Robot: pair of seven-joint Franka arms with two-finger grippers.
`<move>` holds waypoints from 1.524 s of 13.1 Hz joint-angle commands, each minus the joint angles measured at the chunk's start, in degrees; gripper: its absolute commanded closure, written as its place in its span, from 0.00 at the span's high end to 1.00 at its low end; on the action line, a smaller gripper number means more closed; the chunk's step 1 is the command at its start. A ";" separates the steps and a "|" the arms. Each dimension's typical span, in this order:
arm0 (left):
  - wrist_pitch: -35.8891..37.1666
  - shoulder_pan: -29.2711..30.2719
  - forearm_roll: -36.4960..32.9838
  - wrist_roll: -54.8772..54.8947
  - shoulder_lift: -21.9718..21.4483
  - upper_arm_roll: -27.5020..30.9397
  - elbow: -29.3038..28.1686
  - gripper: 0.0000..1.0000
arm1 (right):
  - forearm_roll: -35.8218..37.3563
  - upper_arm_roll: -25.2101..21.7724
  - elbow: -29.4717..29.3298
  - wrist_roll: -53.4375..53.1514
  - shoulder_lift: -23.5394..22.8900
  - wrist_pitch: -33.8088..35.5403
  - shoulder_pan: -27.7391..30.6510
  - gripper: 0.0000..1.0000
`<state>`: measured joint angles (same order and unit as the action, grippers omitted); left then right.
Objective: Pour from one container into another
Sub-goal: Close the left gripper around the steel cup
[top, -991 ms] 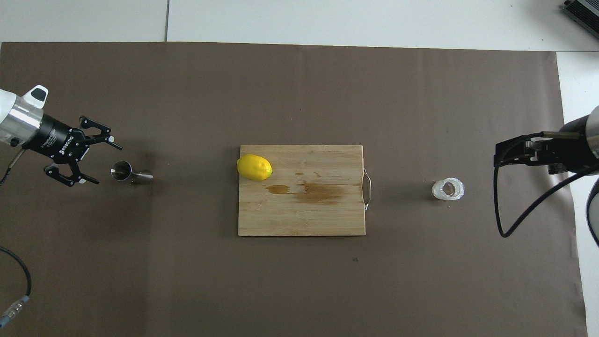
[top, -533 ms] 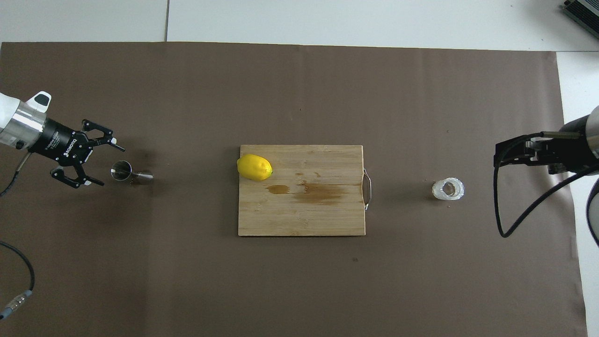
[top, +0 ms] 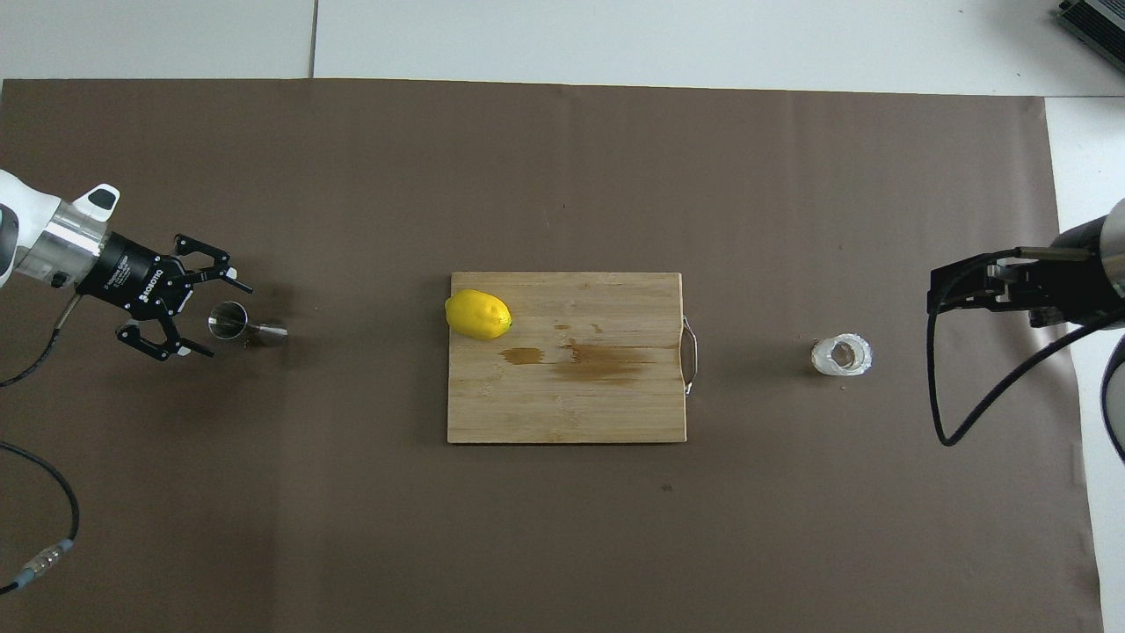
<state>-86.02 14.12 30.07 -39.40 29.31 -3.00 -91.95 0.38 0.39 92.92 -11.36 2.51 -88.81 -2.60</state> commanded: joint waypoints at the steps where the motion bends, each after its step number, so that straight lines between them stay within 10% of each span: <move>1: 2.43 1.26 2.08 0.90 -0.05 -0.34 -0.25 1.00 | -1.43 -0.04 0.16 -0.33 0.21 0.56 0.49 1.00; 13: 3.40 1.88 3.76 0.99 0.04 -0.52 -0.33 1.00 | -1.52 -0.04 0.34 -0.24 0.30 0.65 0.49 1.00; 20: 3.31 2.14 4.47 0.99 0.57 -0.52 -0.33 0.67 | -1.43 -0.04 0.34 -0.24 0.30 0.65 0.49 1.00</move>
<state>-83.44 15.35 33.44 -39.14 29.46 -3.14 -91.96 0.38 0.39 92.97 -11.36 2.51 -88.80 -2.60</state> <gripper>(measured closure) 0.308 0.000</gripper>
